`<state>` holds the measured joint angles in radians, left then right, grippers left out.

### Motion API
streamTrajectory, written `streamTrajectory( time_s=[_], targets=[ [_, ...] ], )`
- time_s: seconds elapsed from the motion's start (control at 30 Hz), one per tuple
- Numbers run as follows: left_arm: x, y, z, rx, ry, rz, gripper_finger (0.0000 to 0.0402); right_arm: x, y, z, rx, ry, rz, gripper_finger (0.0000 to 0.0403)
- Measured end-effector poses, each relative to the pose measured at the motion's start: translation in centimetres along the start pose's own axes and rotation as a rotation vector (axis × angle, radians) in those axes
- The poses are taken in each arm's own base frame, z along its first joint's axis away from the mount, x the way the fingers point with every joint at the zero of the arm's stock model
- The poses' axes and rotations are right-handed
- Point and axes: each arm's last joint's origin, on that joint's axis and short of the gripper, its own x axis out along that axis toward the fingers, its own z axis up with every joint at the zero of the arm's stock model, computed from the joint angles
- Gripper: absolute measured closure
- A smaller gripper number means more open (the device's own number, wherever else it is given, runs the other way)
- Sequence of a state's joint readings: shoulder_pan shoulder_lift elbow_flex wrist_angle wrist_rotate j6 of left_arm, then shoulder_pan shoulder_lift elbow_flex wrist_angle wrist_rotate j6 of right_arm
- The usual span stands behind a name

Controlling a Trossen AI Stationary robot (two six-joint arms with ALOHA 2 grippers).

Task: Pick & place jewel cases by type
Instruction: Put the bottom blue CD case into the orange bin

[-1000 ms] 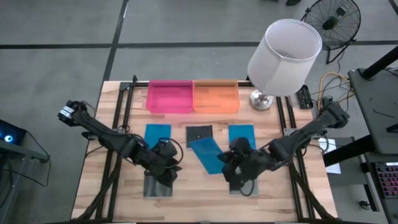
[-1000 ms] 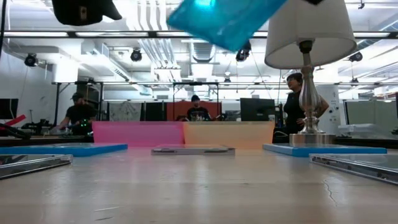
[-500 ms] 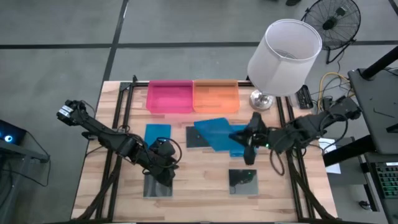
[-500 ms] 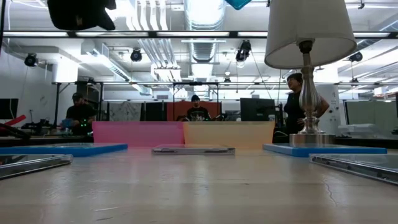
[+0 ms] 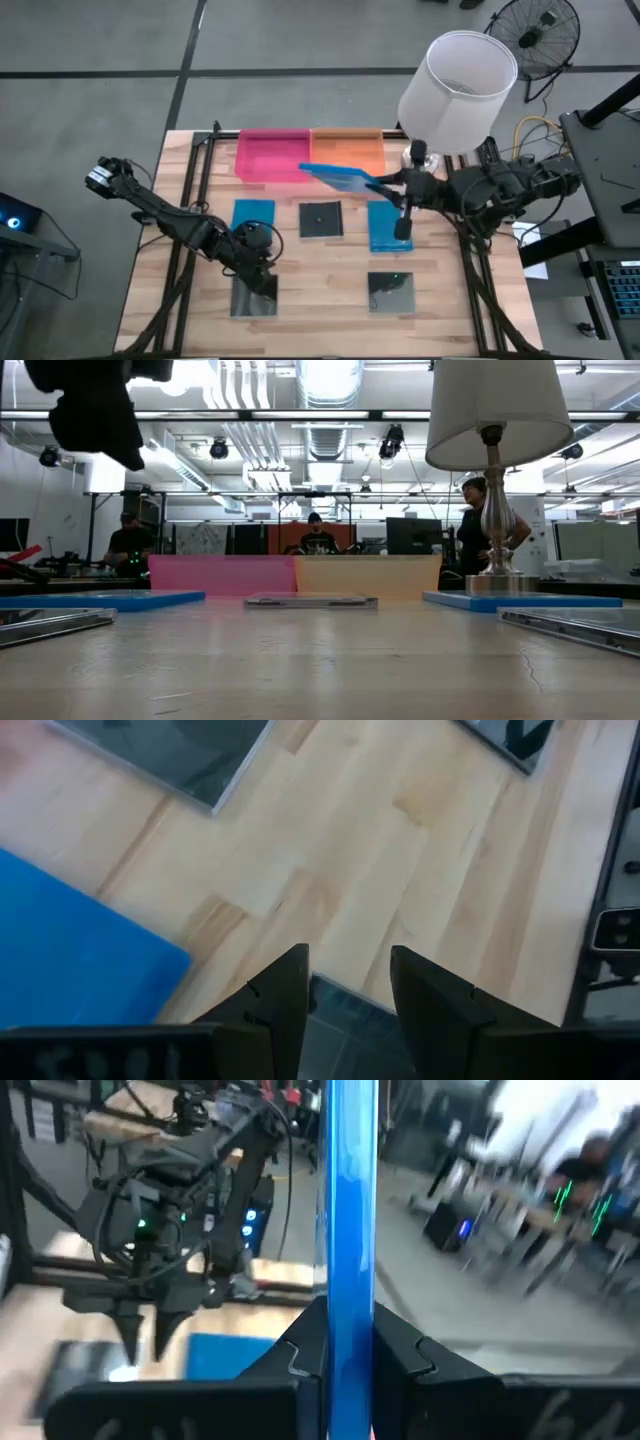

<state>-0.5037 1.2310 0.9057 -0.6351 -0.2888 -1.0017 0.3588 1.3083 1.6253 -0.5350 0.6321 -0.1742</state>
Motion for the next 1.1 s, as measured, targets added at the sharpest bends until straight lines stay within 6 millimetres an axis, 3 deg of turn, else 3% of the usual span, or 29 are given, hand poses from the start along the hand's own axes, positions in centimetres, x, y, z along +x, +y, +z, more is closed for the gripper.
streamTrajectory(
  time_s=[0.2,0.57,0.83,1.1],
  targets=[
    [-0.1,1.8,-0.9,-0.039,-0.046,-0.021,0.0276,1.1,0.4,2.6,-0.301,-0.036,-0.013,0.0374],
    [-0.8,3.4,-1.6,-0.06,-0.108,-0.118,0.0276,3.6,1.6,7.2,-0.529,-0.126,-0.043,0.0374],
    [-0.9,3.4,-1.6,-0.055,-0.122,-0.121,0.0276,4.8,3.8,9.1,-0.678,-0.303,0.133,0.0374],
    [-0.7,3.4,-1.5,-0.06,-0.158,-0.097,0.0276,4.4,4.9,9.8,-0.714,-0.501,0.363,0.0374]
  ],
)
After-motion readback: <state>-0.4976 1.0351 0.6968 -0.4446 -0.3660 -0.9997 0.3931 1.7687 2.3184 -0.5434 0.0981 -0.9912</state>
